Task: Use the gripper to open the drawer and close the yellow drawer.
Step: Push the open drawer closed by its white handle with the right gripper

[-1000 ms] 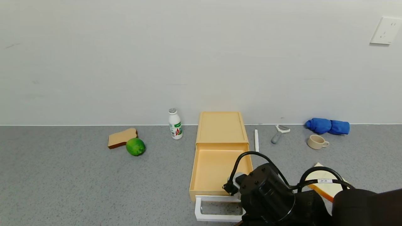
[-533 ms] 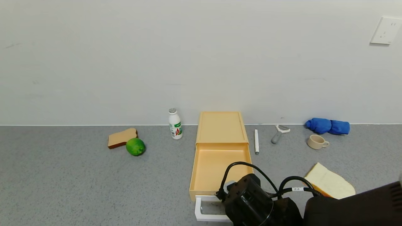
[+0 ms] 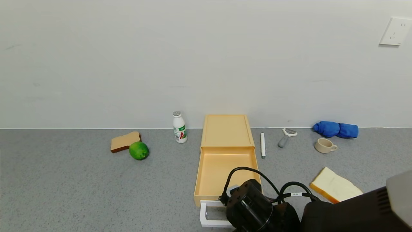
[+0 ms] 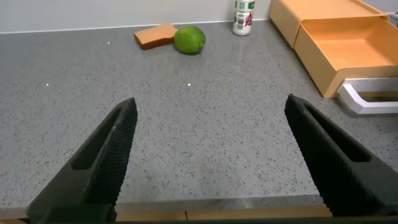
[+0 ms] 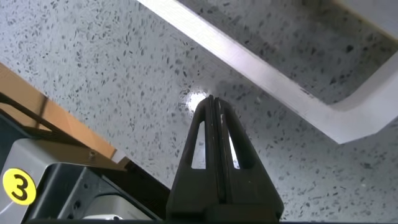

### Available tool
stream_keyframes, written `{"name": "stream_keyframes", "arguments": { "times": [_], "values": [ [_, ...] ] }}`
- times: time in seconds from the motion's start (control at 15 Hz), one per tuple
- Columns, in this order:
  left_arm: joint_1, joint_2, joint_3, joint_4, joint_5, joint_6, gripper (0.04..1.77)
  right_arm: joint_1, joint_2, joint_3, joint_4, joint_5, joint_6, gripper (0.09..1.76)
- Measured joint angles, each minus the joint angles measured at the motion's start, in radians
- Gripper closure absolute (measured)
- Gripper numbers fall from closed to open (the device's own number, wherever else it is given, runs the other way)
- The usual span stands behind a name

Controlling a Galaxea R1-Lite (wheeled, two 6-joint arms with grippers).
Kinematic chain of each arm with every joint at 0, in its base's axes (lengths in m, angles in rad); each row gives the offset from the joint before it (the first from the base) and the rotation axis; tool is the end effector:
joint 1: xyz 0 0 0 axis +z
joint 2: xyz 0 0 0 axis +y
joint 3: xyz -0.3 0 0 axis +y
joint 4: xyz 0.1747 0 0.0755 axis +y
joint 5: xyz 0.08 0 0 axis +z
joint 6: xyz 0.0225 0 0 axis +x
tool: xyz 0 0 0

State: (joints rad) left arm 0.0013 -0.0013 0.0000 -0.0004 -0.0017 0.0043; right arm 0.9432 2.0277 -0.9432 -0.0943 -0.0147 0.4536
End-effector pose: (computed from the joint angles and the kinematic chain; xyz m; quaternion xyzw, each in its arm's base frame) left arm -0.0229 -0.0001 0.0755 0.0022 -0.0009 -0.0002 1.0000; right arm 0.1981 0.2726 0.0644 -0.0364 0.4995 0.2891 0.8159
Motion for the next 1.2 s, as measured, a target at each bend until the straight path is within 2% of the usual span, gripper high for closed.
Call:
{"name": "stream_keyframes", "arguments": {
  "times": [1.2],
  "values": [
    [0.0, 0.0, 0.0, 0.0, 0.0, 0.0, 0.09, -0.059, 0.021, -0.07, 0.005, -0.02, -0.011, 1.73]
  ]
}}
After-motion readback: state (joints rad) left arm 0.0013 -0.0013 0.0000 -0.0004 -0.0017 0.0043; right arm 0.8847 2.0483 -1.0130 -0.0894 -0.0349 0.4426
